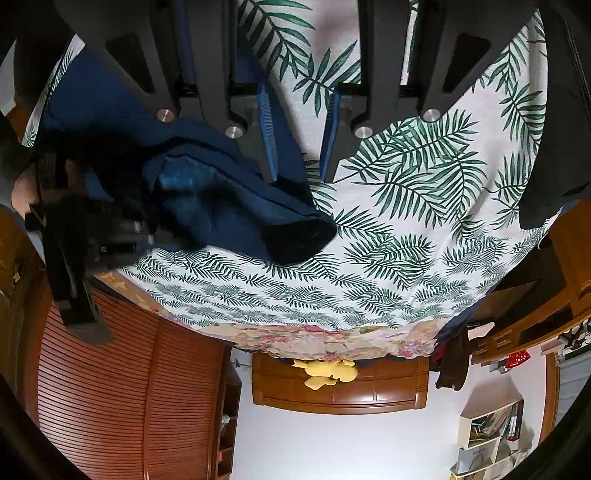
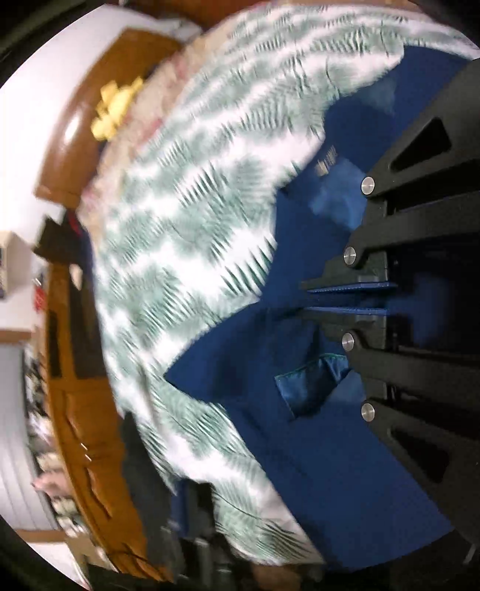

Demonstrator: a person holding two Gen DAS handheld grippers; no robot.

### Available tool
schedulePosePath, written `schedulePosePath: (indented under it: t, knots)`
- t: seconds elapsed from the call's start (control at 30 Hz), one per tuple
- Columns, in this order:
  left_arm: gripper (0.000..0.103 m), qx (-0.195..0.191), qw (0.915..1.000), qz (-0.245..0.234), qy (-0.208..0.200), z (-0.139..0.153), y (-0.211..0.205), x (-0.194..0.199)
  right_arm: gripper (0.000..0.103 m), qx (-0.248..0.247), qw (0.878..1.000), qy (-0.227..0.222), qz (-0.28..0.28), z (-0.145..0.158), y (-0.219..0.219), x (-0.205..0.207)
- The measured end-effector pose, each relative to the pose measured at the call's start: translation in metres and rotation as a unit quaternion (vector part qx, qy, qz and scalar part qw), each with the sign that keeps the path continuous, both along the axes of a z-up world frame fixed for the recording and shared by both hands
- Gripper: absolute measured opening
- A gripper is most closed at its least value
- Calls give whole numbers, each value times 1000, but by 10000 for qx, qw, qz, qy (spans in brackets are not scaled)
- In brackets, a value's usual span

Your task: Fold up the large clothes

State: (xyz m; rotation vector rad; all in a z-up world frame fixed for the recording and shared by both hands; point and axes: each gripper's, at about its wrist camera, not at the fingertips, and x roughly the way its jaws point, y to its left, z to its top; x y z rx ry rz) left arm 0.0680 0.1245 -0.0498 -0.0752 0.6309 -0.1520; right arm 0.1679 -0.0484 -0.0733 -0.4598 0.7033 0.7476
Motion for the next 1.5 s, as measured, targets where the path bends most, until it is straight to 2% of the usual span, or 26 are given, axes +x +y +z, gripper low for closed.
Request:
schedulePosePath:
  t: [0.13,0.23,0.33,0.37,0.4,0.43,0.47,0.5,0.63,0.77,0.87,1.13,1.33,1.5]
  knots:
    - [22,25,10000,-41,5,-1,-3,0,2,70,9976,-425,-539,16,-7,21]
    - [22,27,10000,-64,22,-2,-5,1,2,-177,9916,-807,-999,19,-14,44]
    - [22,-12,9999,-110,13,-1,-7,3,3,-385,9838,-631,-1630,14,-29,82]
    - [22,-32,9999,-129,6,-1,-8,4,11,-469,9842,-450,-1646,11,-31,91]
    - [22,-49,9999,-157,-4,-1,-8,5,25,-627,9839,-242,-1655,7,-32,100]
    - [22,-54,9998,-194,-19,0,-10,5,34,-711,9821,-284,-1721,7,-34,100]
    - [22,-42,9998,-216,-32,0,-12,5,51,-689,9817,-353,-1741,10,-38,99]
    - [22,-33,9997,-228,-41,1,-14,6,61,-610,9824,-383,-1723,13,-42,96]
    - [22,-38,9996,-275,-28,1,-20,7,62,-274,9873,-262,-1544,25,-56,75]
    - [22,-47,9993,-358,-37,3,-29,11,62,-271,9899,-215,-1373,25,-68,52]
    - [22,-59,9991,-418,-52,5,-34,18,62,-395,9878,-154,-1500,18,-87,49]
    - [22,-125,9981,-561,200,0,-47,57,62,-497,9696,-29,-2394,5,-177,68]
    - [22,-123,9957,-540,737,-28,-57,93,62,-581,9534,125,-2956,-14,-234,87]
    - [22,-101,9925,-594,1062,-47,-66,109,62,-360,9454,428,-3212,-26,-270,102]
